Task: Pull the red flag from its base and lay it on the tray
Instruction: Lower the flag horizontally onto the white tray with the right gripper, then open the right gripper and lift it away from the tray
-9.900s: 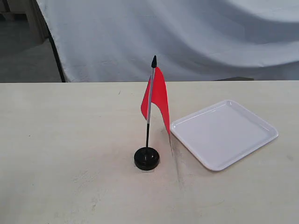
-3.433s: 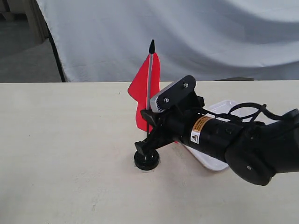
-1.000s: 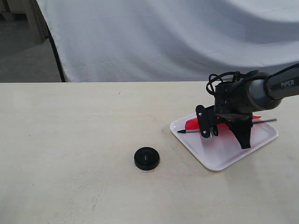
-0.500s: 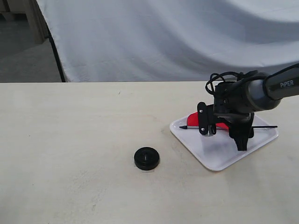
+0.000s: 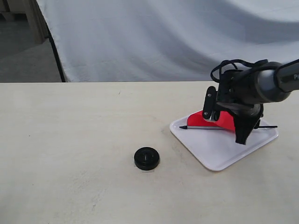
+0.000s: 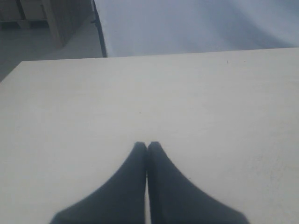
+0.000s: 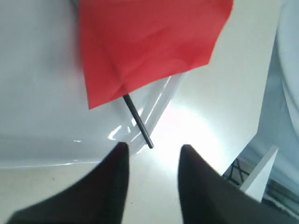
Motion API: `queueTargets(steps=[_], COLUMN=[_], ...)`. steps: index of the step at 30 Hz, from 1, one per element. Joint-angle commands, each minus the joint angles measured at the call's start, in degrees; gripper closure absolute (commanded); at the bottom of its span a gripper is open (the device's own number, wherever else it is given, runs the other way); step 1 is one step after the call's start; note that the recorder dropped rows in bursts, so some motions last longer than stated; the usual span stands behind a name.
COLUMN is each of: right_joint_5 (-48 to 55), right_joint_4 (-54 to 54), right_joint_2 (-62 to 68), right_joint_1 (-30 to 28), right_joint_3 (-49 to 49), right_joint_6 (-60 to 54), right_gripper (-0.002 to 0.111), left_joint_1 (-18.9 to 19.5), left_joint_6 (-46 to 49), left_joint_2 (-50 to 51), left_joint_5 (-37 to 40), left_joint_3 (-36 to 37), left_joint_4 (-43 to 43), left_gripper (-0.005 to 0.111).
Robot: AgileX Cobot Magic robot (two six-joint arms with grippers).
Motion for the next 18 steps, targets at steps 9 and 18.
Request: queueTargets(steps=[9, 18], right_joint_5=[4.4, 4.4], right_joint_4=[23.8, 48.7], right_joint_2=[-3.5, -4.9], right_joint_1=[0.0, -2.2], right_joint_3=[-0.6, -3.0], right_joint_6=[20.9, 8.9], right_gripper=[0.109, 0.109], left_joint_1=[0.1, 0.1], left_joint_6=[-0.4, -0.4], left_joint_2=[-0.2, -0.2], left_joint_5=[-0.3, -0.3], left_joint_3=[0.1, 0.1], left_joint_4=[0.1, 0.1], left_gripper=[0.107, 0.107])
